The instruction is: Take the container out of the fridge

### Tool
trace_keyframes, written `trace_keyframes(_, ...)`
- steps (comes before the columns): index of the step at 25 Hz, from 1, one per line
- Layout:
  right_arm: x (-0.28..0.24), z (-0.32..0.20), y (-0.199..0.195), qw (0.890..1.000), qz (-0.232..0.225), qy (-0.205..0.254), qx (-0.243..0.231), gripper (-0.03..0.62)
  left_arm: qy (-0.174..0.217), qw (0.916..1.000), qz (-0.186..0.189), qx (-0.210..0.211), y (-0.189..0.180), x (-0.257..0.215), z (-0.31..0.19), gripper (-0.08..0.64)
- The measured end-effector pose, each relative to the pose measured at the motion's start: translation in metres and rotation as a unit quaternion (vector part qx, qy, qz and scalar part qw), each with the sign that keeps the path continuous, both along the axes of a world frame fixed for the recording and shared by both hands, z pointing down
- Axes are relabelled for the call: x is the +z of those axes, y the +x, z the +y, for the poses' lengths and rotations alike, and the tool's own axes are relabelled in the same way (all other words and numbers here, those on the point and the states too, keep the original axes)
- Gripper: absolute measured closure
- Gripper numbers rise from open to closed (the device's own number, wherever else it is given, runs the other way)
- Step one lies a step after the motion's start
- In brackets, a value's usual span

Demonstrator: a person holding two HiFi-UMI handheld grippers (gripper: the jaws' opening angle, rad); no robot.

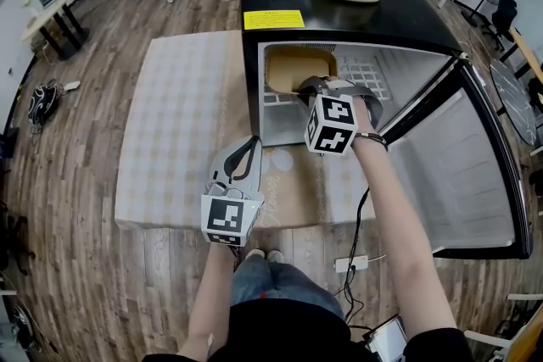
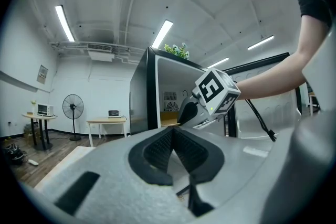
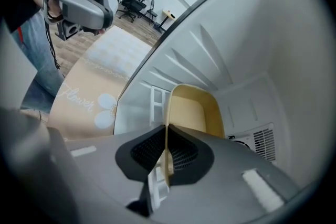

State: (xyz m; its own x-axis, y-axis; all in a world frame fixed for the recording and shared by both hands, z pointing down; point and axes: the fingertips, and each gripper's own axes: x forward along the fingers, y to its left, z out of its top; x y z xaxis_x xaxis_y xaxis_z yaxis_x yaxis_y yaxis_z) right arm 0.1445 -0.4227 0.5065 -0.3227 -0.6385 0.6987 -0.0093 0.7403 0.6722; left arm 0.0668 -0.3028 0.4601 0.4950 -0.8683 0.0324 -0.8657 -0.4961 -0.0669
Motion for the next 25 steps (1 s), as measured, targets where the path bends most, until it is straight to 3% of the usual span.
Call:
trace_keyframes(9,-0.019,0.034,-0.005,0.995,-0.094,-0.009,0.018,0.568,0.001,0.9999,-0.002,0.015,0.005,-0.004,0.009,0.554)
trace_keyframes(14,-0.043,0.063,0.001,0.974,-0.218,-0.01,0.06,0.568,0.001,0.9995,-0.004,0.031,0.008,-0.006,0.012,0.554)
trace_keyframes(16,-0.053,0.076,0.007,0.96,-0.266,-0.007,0.081,0.568,0.001,0.9994,-0.004,0.034,0.007,-0.008,0.013,0.554)
trace_keyframes(20,-0.07,0.103,0.019,0.922,-0.37,-0.006,0.115,0.568,0.002,0.9995,-0.002,0.032,0.003,-0.014,0.016,0.554)
trace_keyframes(25,-0.098,0.132,0.054,0.858,-0.485,0.028,0.166,0.568,0.012,0.9983,0.0,0.058,0.014,-0.025,0.014,0.554)
